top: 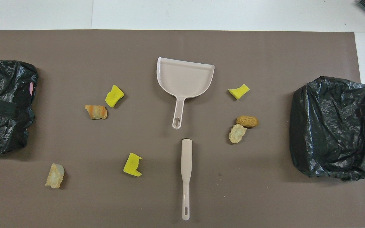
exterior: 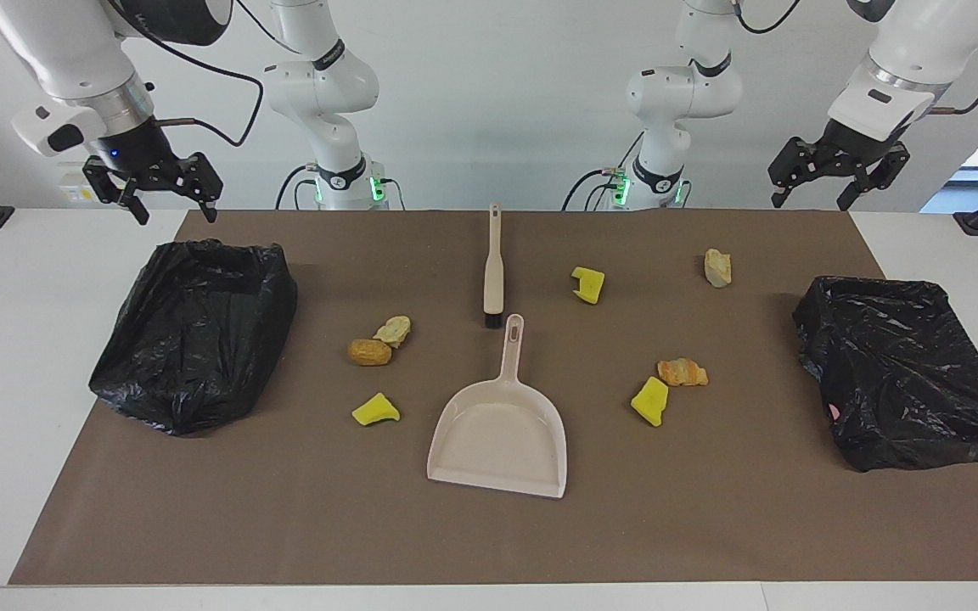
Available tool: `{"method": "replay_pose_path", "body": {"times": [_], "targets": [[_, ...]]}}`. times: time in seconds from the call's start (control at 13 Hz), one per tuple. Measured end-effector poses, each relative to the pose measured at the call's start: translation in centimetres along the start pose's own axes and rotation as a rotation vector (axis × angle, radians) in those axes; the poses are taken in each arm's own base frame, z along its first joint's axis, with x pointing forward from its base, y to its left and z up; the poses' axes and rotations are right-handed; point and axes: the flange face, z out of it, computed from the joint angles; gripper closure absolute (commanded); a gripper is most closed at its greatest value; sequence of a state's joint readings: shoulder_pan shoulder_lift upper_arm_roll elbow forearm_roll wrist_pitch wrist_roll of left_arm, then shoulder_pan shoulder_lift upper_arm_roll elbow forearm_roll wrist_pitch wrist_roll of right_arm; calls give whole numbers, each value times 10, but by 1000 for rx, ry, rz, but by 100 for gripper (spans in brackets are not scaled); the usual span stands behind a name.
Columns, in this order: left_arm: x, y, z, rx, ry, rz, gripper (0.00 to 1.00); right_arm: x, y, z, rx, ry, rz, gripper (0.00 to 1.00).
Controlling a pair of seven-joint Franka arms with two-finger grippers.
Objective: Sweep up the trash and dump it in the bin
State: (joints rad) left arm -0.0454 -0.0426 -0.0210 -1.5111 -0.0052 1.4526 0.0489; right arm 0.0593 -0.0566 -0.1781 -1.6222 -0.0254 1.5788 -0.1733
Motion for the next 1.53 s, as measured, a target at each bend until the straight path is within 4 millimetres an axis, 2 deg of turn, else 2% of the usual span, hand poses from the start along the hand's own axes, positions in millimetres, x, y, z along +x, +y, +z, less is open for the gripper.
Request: {"method": "replay_pose_path", "body": {"times": [0.38,0.69,0.92,1.15,1.53], "targets": [[0,4,0,0,-1,6,0,4,-27,-1,-1,2,-49,0],[-3,20,3,2,-8,36,0,3,-21,-1,-1,2,-39,0],[-8,56,14,8,-34,89,0,4,-22,-1,-1,3,-41,0],[-17,92,36,22,-65,118,0,4,-26,-1,-1,4,-48,0],[-32,175,81,55,-70,120,0,8,-27,-4,-6,37,-50,0]]}}
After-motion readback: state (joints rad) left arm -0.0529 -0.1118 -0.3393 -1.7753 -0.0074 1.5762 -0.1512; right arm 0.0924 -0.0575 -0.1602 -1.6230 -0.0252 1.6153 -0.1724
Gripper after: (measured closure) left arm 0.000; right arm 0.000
